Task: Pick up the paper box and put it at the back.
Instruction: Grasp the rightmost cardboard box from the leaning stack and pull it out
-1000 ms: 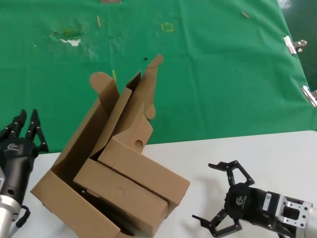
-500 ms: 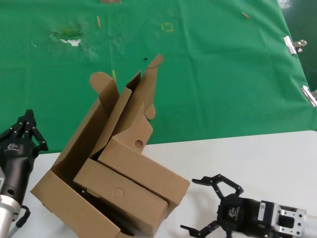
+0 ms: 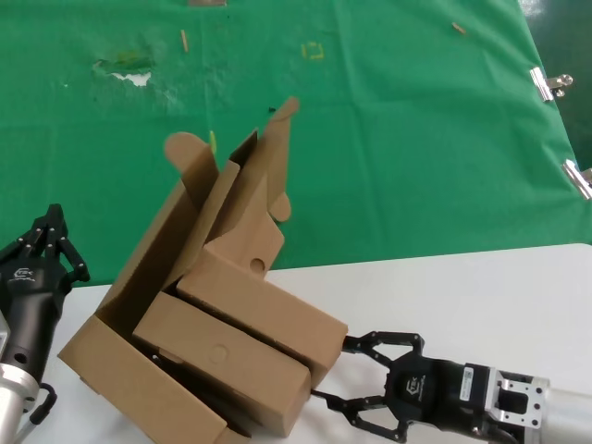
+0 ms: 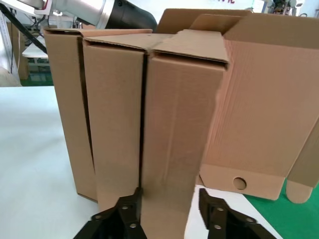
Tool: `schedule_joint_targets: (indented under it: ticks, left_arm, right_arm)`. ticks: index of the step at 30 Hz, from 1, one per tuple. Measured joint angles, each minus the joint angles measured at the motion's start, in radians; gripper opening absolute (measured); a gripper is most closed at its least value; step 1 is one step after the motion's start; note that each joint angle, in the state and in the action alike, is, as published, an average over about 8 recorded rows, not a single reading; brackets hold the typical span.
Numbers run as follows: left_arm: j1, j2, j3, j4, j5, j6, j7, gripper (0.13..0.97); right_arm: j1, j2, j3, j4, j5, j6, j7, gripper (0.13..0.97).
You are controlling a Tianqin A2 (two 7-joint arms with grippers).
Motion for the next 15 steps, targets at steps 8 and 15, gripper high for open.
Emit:
schedule_joint_targets:
  ticks: [8, 15]
  left_arm:
    - [0.000, 0.000, 0.000, 0.000, 0.000, 0.000, 0.000, 0.140]
    - [0.000, 0.000, 0.000, 0.000, 0.000, 0.000, 0.000, 0.140]
  right_arm:
    - [0.016, -0.001, -0.007, -0.016, -0.002, -0.006, -0.006, 0.355]
    - [0.021, -0.002, -0.008, -0.014, -0.001, -0.004, -0.001, 0.250]
